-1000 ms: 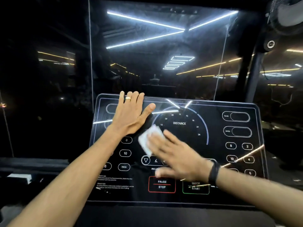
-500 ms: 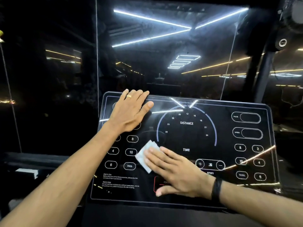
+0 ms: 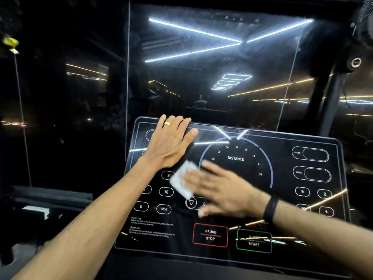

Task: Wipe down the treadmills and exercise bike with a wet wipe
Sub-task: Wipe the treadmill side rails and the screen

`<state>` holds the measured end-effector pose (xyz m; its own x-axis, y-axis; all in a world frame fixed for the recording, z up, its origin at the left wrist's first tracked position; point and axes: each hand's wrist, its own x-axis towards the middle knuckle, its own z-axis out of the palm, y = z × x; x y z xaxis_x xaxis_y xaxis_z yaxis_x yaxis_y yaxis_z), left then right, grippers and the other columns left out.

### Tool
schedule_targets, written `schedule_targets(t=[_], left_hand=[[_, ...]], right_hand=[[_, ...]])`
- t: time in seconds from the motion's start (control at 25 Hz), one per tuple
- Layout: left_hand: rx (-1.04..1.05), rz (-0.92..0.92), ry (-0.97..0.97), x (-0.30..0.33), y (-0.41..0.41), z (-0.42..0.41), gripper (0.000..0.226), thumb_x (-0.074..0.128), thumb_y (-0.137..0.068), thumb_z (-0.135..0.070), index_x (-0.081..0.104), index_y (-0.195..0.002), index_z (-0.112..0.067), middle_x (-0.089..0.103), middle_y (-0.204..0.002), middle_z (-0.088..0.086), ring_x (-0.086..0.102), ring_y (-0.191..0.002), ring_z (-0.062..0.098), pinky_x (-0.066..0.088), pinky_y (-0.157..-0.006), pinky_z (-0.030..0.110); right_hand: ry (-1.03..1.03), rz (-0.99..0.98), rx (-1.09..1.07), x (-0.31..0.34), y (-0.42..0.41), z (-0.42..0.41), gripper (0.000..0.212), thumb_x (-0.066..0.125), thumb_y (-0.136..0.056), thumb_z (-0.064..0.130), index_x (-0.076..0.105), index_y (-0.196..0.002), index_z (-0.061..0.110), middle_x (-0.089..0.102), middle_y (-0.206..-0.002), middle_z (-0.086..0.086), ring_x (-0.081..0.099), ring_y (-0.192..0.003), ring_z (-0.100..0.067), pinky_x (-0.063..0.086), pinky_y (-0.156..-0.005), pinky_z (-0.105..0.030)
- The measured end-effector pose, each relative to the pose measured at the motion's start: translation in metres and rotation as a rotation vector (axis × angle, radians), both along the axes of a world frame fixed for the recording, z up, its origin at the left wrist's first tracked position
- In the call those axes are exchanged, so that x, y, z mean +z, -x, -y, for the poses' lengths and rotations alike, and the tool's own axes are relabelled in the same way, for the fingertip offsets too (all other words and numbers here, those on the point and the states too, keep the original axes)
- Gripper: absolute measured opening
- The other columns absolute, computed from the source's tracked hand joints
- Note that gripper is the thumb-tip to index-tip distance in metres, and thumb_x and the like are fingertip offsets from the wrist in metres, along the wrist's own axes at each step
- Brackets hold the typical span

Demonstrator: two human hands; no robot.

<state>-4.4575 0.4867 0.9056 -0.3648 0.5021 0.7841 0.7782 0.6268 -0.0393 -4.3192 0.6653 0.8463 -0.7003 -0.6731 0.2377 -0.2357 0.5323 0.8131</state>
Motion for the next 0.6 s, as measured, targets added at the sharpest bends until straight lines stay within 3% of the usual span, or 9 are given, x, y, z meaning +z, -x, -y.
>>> schedule_targets(t=[0.08,0.16,0.2,0.32,0.4,0.48,0.6], left_hand=[[-0.01,0.009,-0.004,0.001,-0.001,0.0,0.104,-0.021,-0.089,-0.069,0.041,-0.149,-0.012,0.048,-0.143,0.003,0.039,-0.134,0.024,0.011,-0.123,0.045],[-0.018,0.013,-0.015,0.002,0.0,0.002,0.103,-0.021,-0.089,-0.069,0.041,-0.149,-0.013,0.049,-0.141,0.001,0.039,-0.133,0.022,0.011,-0.123,0.043],[-0.024,0.011,-0.013,0.003,0.001,0.004,0.103,-0.021,-0.088,-0.069,0.041,-0.149,-0.013,0.049,-0.14,0.0,0.04,-0.132,0.022,0.011,-0.123,0.042],[-0.053,0.007,0.006,0.008,0.002,0.009,0.101,-0.019,-0.089,-0.069,0.042,-0.149,-0.014,0.051,-0.139,-0.001,0.042,-0.131,0.021,0.013,-0.122,0.04],[-0.082,0.004,0.038,0.014,0.003,0.011,0.093,-0.01,-0.092,-0.065,0.044,-0.148,-0.014,0.053,-0.139,0.0,0.045,-0.131,0.022,0.017,-0.12,0.04],[-0.067,0.037,0.053,0.019,0.008,0.02,0.09,-0.007,-0.09,-0.062,0.049,-0.142,-0.014,0.057,-0.137,0.003,0.048,-0.131,0.023,0.021,-0.116,0.04],[0.063,0.027,0.04,0.015,0.026,0.042,0.092,-0.007,-0.092,-0.067,0.046,-0.144,-0.013,0.056,-0.139,0.003,0.046,-0.132,0.022,0.02,-0.119,0.042]], right_hand=[[0.17,-0.194,-0.155,0.06,0.022,-0.012,0.079,0.022,-0.102,0.064,0.029,-0.157,0.008,0.029,-0.163,-0.012,0.021,-0.153,-0.023,0.005,-0.125,-0.049],[0.323,-0.255,-0.283,0.089,0.03,-0.015,0.083,0.016,-0.102,0.065,0.026,-0.157,0.004,0.028,-0.162,-0.017,0.021,-0.153,-0.027,0.006,-0.125,-0.052],[0.346,-0.217,-0.249,0.083,0.03,-0.01,0.085,0.015,-0.102,0.067,0.025,-0.157,0.003,0.026,-0.163,-0.019,0.017,-0.154,-0.029,0.005,-0.125,-0.052],[0.123,0.05,-0.049,-0.008,0.003,0.018,0.088,0.025,-0.099,0.071,0.021,-0.158,0.005,0.015,-0.167,-0.014,0.004,-0.156,-0.026,0.001,-0.126,-0.048],[-0.026,0.151,0.036,-0.031,-0.013,0.019,0.085,0.028,-0.099,0.069,0.024,-0.158,0.008,0.016,-0.167,-0.01,0.005,-0.156,-0.022,0.002,-0.126,-0.046],[-0.026,0.038,0.004,0.006,0.002,0.007,0.079,0.024,-0.102,0.065,0.028,-0.157,0.009,0.026,-0.164,-0.009,0.015,-0.154,-0.02,0.003,-0.126,-0.047],[0.275,-0.191,-0.224,0.084,0.025,-0.01,0.082,0.007,-0.103,0.064,0.027,-0.157,0.006,0.029,-0.163,-0.014,0.022,-0.153,-0.025,0.004,-0.125,-0.051]])
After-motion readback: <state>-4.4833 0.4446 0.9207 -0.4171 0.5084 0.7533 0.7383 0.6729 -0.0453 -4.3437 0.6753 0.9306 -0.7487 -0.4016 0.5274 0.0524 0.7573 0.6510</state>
